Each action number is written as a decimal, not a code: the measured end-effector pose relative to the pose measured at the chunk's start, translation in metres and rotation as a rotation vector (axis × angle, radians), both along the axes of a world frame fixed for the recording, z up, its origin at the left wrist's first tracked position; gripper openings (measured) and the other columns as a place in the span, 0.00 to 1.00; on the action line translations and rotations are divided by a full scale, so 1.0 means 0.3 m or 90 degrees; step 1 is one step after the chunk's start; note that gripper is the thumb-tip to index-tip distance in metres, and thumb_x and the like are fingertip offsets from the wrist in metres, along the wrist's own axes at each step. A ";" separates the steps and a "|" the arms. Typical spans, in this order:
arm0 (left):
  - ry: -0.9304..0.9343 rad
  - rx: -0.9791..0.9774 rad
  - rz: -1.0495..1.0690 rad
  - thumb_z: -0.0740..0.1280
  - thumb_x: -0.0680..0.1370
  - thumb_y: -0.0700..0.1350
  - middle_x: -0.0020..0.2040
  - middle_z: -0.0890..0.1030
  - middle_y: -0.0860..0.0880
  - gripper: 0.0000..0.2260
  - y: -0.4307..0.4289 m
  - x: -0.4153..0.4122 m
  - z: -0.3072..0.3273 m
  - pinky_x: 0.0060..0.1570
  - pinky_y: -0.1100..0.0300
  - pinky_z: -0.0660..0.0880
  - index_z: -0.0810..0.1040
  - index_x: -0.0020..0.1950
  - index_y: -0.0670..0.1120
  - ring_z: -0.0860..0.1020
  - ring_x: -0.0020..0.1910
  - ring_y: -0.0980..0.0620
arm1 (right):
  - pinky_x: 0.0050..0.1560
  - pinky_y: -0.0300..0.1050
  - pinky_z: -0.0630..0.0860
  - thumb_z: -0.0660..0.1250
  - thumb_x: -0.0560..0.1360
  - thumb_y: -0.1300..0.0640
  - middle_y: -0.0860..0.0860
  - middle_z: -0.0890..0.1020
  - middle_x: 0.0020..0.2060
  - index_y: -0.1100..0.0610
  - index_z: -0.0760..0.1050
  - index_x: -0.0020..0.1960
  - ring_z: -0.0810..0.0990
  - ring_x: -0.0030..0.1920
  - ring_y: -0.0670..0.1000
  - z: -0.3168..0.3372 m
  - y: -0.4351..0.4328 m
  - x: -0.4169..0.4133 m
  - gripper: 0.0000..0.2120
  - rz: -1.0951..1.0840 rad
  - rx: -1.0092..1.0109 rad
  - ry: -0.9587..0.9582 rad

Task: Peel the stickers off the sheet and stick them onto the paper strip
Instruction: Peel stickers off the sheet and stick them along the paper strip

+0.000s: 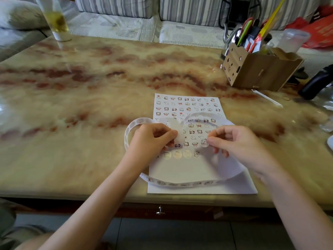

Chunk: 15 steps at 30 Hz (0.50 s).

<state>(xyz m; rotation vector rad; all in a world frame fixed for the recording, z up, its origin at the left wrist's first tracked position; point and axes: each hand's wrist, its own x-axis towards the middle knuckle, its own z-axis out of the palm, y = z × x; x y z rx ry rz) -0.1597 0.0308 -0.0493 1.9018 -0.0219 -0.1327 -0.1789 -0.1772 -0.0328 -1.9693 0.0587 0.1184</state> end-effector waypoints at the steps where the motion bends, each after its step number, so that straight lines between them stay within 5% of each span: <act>1: 0.005 0.005 -0.001 0.69 0.76 0.44 0.29 0.82 0.55 0.08 0.001 0.001 -0.002 0.37 0.66 0.76 0.81 0.36 0.47 0.80 0.32 0.61 | 0.26 0.32 0.68 0.71 0.72 0.66 0.49 0.81 0.28 0.59 0.80 0.40 0.75 0.26 0.42 -0.001 -0.009 -0.001 0.04 -0.002 -0.007 0.035; 6: 0.017 0.023 -0.002 0.70 0.76 0.44 0.31 0.83 0.52 0.08 0.001 -0.003 -0.008 0.43 0.62 0.78 0.82 0.38 0.44 0.81 0.34 0.58 | 0.24 0.32 0.68 0.72 0.71 0.67 0.49 0.80 0.24 0.64 0.80 0.43 0.74 0.22 0.42 -0.021 -0.020 -0.007 0.02 -0.036 -0.031 0.111; 15: 0.033 0.023 -0.003 0.70 0.75 0.43 0.29 0.82 0.54 0.08 0.002 -0.004 -0.007 0.47 0.60 0.79 0.81 0.36 0.45 0.81 0.32 0.60 | 0.28 0.34 0.68 0.73 0.70 0.64 0.57 0.83 0.33 0.60 0.81 0.41 0.74 0.25 0.43 -0.033 -0.018 -0.004 0.01 -0.046 -0.069 0.102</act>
